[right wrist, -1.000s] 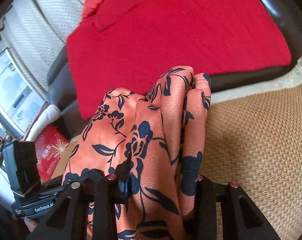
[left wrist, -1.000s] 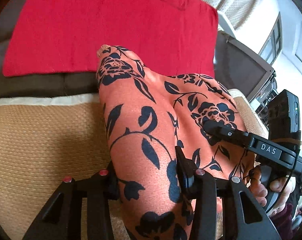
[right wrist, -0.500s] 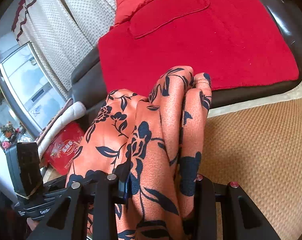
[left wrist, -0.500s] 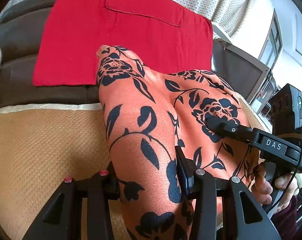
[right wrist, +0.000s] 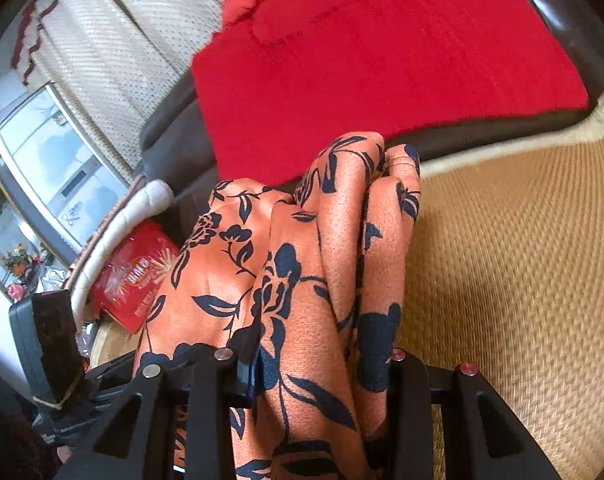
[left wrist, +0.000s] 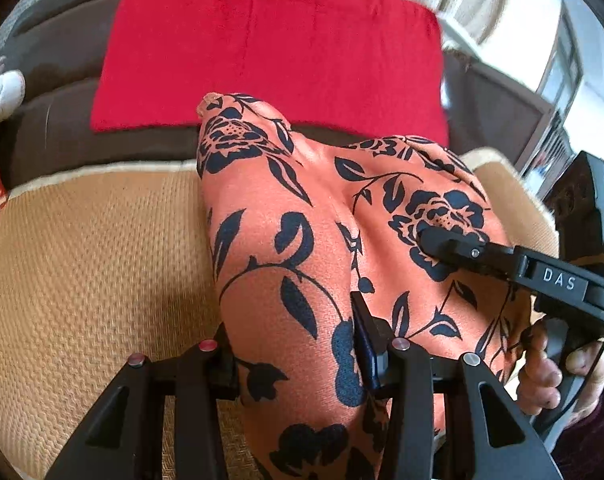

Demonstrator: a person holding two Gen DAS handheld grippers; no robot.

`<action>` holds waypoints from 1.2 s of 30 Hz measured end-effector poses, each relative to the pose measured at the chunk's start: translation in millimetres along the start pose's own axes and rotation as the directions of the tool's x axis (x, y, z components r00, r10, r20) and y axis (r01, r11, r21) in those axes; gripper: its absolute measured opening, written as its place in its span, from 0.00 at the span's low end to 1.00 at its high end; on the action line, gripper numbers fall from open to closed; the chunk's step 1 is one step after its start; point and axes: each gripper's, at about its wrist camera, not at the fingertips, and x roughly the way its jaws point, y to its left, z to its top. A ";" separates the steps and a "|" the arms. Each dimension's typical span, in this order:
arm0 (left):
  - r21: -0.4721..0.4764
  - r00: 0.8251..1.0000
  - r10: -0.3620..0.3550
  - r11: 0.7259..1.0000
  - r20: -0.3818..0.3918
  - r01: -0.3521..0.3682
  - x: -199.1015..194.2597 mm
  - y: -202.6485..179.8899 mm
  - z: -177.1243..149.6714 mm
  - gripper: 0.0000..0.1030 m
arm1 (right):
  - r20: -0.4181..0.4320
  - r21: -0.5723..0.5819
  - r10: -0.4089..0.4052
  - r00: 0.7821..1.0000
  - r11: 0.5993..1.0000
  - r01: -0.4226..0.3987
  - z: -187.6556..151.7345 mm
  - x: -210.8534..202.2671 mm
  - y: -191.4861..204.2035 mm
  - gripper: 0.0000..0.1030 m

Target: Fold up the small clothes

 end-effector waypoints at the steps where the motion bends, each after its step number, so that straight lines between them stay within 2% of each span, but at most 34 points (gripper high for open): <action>1: -0.006 0.999 0.020 1.000 -0.040 -0.020 11.2 2.4 -2.4 0.48 | -0.023 0.013 -0.008 1.000 1.000 0.008 -2.9 8.0 -6.2 0.37; 3: -0.027 0.988 0.061 0.997 -0.141 -0.066 35.1 10.1 -8.1 0.54 | -0.081 0.028 -0.041 0.996 0.999 0.044 -7.3 25.7 -18.5 0.38; 4: -0.052 0.982 0.070 0.995 -0.175 -0.080 42.4 15.3 -10.5 0.58 | -0.133 0.054 -0.087 0.987 0.994 0.095 -11.6 39.5 -27.5 0.42; 7: -0.095 0.988 0.046 0.994 -0.147 -0.060 30.9 21.5 -6.1 0.61 | -0.158 0.075 -0.109 0.981 0.990 0.122 -10.8 42.4 -31.6 0.50; 9: -0.057 0.991 0.104 0.992 -0.090 -0.109 13.8 19.6 -5.7 0.64 | -0.089 0.022 -0.169 0.981 0.985 0.172 -1.4 22.9 -25.7 0.53; 11: -0.028 0.988 0.152 0.988 -0.034 -0.153 -1.7 17.4 -7.3 0.69 | 0.019 -0.023 -0.229 0.973 0.973 0.230 7.7 -1.3 -18.4 0.53; 14: -0.008 0.980 0.197 0.980 0.033 -0.197 -17.1 16.1 -11.0 0.74 | 0.145 -0.081 -0.194 0.970 0.975 0.207 21.0 -28.3 -5.4 0.52; 15: 0.002 0.977 0.212 0.977 0.034 -0.212 -18.3 19.2 -16.8 0.74 | 0.146 -0.099 -0.181 0.973 0.976 0.196 22.7 -29.0 -1.1 0.49; 16: 0.022 0.972 0.235 0.972 0.021 -0.235 -13.4 18.8 -19.7 0.74 | 0.126 -0.131 -0.163 0.978 0.975 0.180 26.4 -23.9 5.6 0.36; 17: 0.041 0.967 0.255 0.966 -0.004 -0.254 -7.7 19.9 -25.9 0.74 | 0.108 -0.145 -0.161 0.981 0.974 0.175 27.8 -16.4 10.9 0.32; 19: 0.068 0.957 0.285 0.957 -0.048 -0.281 7.6 21.9 -32.7 0.74 | 0.045 -0.150 -0.166 0.985 0.974 0.171 26.8 5.7 11.4 0.32; 20: 0.076 0.952 0.299 0.953 -0.060 -0.294 13.1 21.2 -34.5 0.74 | -0.025 -0.129 -0.184 0.983 0.975 0.179 26.8 28.0 3.4 0.32; 21: 0.083 0.951 0.304 0.951 -0.054 -0.299 14.5 18.3 -32.8 0.74 | -0.084 -0.108 -0.207 0.975 0.974 0.197 24.0 43.8 -7.3 0.30; 22: 0.091 0.954 0.296 0.952 -0.039 -0.292 11.7 15.8 -32.0 0.74 | -0.156 -0.088 -0.257 0.954 0.965 0.246 18.8 67.0 -21.1 0.31; 23: 0.100 0.954 0.299 0.950 -0.022 -0.295 10.1 10.6 -28.6 0.74 | -0.149 -0.087 -0.267 0.952 0.963 0.257 14.6 65.3 -29.4 0.31; 27: 0.111 0.951 0.308 0.945 0.025 -0.309 -17.4 -6.1 -28.7 0.74 | -0.097 -0.066 -0.231 0.968 0.972 0.225 17.2 30.8 -16.9 0.34; 29: 0.106 0.948 0.315 0.942 0.055 -0.319 -36.7 -16.0 -27.7 0.75 | -0.041 -0.089 -0.220 0.975 0.972 0.216 17.1 0.4 -3.2 0.34; 34: 0.074 0.925 0.340 0.931 0.172 -0.356 -104.6 -39.8 -29.9 0.86 | 0.057 -0.131 -0.204 0.977 0.969 0.210 8.6 -75.1 33.1 0.34; 36: 0.057 0.911 0.345 0.929 0.228 -0.366 -134.1 -54.9 -26.2 0.88 | 0.084 -0.142 -0.206 0.975 0.966 0.216 5.0 -88.3 53.0 0.34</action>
